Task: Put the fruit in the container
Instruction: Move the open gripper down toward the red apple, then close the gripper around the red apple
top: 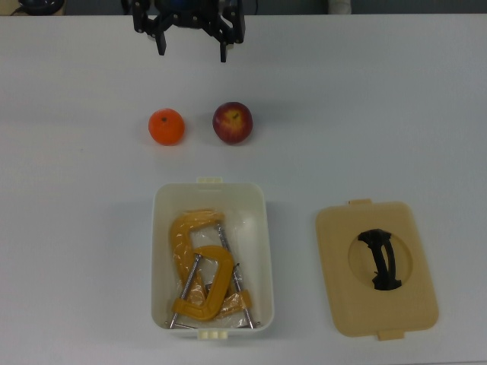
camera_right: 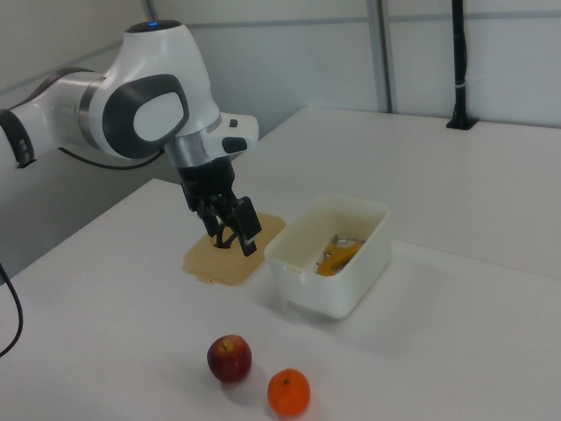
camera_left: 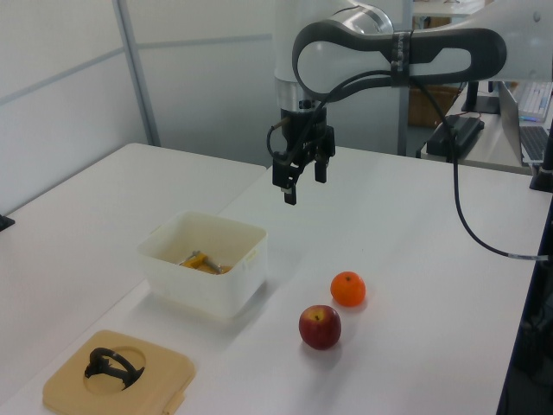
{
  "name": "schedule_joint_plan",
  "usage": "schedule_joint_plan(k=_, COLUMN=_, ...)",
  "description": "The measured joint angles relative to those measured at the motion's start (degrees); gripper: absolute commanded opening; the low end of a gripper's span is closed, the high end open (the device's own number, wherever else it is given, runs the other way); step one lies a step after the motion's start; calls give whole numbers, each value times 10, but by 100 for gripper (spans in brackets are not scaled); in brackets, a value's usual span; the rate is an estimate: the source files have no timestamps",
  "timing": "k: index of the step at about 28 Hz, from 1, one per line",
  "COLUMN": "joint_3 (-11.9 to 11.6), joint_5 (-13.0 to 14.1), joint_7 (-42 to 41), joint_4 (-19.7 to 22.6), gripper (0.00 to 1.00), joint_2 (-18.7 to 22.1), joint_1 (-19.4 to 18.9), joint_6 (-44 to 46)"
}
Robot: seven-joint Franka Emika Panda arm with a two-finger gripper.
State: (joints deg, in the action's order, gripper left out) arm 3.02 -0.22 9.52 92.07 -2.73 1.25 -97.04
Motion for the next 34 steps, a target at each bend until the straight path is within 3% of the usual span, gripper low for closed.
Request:
schedule_joint_plan(k=12, joint_3=5, joint_5=1, joint_7=-1, joint_4=19, gripper=100, joint_2=-8, joint_1=-19, joint_6=0)
schedule_joint_plan(k=24, joint_3=8, joint_5=-1, joint_7=-6, joint_4=45, gripper=100, joint_2=-65, joint_1=-71, joint_6=0)
schedule_joint_plan(k=29, joint_3=8, joint_5=-22, joint_7=-40, joint_4=67, gripper=100, joint_2=-92, joint_1=-84, joint_6=-5)
schedule_joint_plan(k=34, joint_3=8, joint_5=-55, joint_7=-63, joint_4=114, gripper=100, joint_2=-109, joint_1=-90, joint_6=-60)
